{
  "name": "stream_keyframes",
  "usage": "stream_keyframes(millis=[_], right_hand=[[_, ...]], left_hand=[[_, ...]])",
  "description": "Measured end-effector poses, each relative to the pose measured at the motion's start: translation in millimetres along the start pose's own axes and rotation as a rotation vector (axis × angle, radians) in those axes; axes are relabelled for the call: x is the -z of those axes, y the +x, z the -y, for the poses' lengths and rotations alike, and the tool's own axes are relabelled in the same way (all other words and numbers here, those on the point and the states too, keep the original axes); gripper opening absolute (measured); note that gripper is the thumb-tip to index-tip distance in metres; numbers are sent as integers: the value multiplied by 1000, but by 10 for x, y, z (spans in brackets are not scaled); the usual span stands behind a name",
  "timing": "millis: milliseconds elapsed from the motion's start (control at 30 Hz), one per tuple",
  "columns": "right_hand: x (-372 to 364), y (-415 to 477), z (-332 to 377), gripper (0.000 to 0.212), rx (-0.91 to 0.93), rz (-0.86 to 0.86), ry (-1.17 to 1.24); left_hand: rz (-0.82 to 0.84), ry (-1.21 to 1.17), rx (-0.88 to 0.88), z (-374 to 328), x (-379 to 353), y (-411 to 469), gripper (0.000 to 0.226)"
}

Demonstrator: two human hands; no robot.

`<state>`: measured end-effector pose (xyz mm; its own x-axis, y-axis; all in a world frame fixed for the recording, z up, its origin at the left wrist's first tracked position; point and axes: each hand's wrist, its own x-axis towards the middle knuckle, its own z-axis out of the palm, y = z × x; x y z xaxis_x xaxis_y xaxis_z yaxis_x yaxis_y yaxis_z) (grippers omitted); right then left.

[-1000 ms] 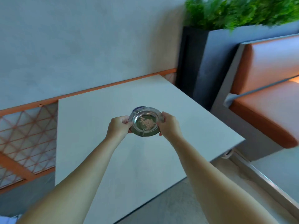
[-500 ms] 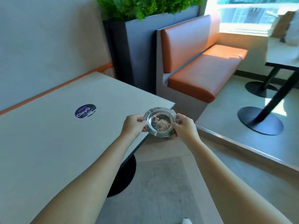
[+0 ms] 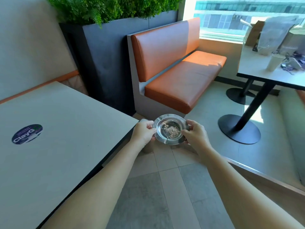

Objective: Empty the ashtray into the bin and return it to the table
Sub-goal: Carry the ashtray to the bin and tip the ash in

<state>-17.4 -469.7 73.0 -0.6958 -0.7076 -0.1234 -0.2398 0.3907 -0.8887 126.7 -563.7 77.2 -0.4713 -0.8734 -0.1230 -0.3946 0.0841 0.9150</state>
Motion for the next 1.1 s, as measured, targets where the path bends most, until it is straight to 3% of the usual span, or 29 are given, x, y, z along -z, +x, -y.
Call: stream_keyframes(millis=[267,367,567,833,967,1100], right_hand=[[98,1130,-92,47,-6,156,74],[-71,1537,-124,46,-6,198,76],[-480,2349,-224,44,-42,249,51],[-1017,3250,-397,32,-170,322,40],[-1187,3637,-647,28,-215,391,10],[-1414,4075,-970,32,-264,428,-2]], left_hand=[[-51,5,120,13,-360,820,27],[-87,36,136,63,-371,1180,14],[-136,60,217,236,-367,1958,32],[-174,20,366,535,-412,2776,30],[-175,20,438,761,-549,3101,41],[-194,33,512,1128,-728,3460,31]])
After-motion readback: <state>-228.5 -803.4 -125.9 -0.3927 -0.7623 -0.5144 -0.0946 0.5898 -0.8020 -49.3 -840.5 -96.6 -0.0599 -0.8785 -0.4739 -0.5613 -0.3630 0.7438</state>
